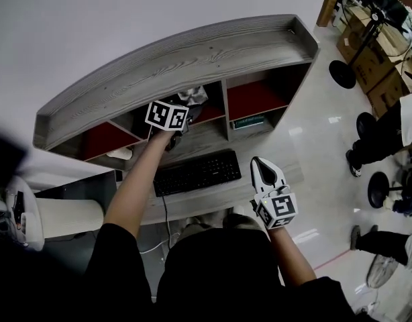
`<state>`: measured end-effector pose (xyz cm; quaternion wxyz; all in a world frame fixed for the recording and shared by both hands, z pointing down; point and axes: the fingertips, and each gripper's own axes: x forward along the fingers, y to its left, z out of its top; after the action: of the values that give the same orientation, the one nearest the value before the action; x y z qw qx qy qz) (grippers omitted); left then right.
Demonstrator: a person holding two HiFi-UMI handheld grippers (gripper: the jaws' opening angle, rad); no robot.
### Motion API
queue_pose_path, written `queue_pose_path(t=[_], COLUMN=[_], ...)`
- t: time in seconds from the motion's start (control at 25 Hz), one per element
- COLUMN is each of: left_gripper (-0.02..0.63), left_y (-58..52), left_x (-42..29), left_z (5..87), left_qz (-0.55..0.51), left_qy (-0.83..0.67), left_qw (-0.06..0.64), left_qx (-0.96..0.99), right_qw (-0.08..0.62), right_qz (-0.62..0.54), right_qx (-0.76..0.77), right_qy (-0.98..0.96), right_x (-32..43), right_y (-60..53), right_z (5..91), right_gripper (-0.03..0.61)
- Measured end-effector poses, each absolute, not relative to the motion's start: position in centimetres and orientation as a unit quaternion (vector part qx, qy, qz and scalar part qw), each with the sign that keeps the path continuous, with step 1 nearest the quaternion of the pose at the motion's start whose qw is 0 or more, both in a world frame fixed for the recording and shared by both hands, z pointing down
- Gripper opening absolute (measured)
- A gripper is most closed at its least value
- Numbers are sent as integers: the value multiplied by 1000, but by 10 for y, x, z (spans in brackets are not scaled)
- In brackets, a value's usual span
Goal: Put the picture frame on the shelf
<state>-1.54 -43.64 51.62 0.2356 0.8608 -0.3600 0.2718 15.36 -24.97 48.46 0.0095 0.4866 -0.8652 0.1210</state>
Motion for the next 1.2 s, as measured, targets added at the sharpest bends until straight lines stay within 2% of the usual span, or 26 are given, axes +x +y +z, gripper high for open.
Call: queue_pose_path(t=[0.32, 0.48, 0.72, 1.2], left_gripper=[166, 215, 216, 222], left_y=[-440, -441, -441, -464], left_x=[-22, -31, -43, -30], left_z=[510, 507, 504, 511], left_qz=[249, 252, 263, 302], left_qy=[-386, -410, -439, -382], left_qw=[221, 187, 155, 134], left_qx=[860, 856, 845, 863], right_qw=[28, 38, 46, 51], right_qz=[114, 122, 121, 117], right_qx=[478, 482, 476, 471], right_qy=[-870, -867, -870, -873], right_x=[148, 150, 150, 146], right_y=[-236, -229, -219, -214], right_z=[492, 499, 503, 502], right_gripper=[12, 12, 12, 12])
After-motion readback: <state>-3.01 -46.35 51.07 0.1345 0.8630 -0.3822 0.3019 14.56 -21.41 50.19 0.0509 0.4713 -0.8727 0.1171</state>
